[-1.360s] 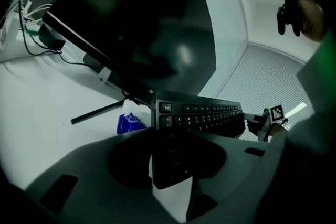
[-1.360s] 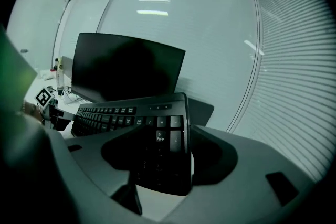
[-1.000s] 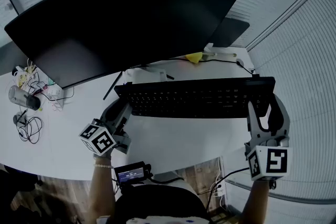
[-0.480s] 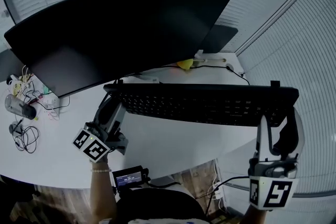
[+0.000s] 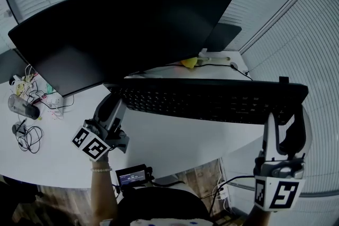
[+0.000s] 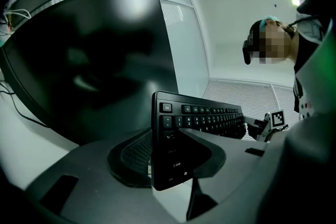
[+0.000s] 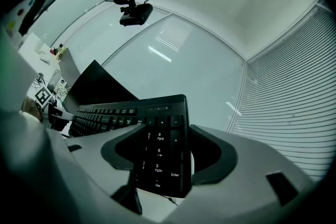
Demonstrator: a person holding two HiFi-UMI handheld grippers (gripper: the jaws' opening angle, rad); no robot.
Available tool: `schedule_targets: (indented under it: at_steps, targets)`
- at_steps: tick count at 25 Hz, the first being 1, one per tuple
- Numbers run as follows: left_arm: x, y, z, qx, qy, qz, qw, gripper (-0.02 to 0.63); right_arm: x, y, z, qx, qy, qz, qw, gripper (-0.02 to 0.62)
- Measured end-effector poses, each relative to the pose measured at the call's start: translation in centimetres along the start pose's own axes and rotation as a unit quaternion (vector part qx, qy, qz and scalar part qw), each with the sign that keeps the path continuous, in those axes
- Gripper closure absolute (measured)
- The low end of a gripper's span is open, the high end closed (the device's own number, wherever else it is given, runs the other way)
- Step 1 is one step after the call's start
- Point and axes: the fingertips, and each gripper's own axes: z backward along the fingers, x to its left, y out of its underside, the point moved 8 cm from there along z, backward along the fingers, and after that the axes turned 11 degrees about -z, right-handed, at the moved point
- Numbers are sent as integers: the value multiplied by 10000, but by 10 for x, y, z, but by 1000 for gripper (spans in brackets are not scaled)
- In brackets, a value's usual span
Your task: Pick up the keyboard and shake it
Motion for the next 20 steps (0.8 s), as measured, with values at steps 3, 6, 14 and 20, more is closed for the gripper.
schedule_targets:
  at_steps: [3, 6, 14, 20]
  targets:
    - [3, 4, 5, 250, -114, -39, 9996, 456, -1, 17, -8, 210, -74, -184, 9996, 318]
    - [6, 3, 12, 548, -272, -74, 9981, 456, -1, 33, -17, 441, -166, -393, 9981, 318]
    - [10, 8, 38, 1455, -844, -252, 9854, 456, 2, 100, -46, 1139, -590, -1169, 9848, 318]
    - [8, 23, 63, 2099, -1321, -226, 9685, 456, 14, 151, -61, 1734, -911, -1590, 9676, 318]
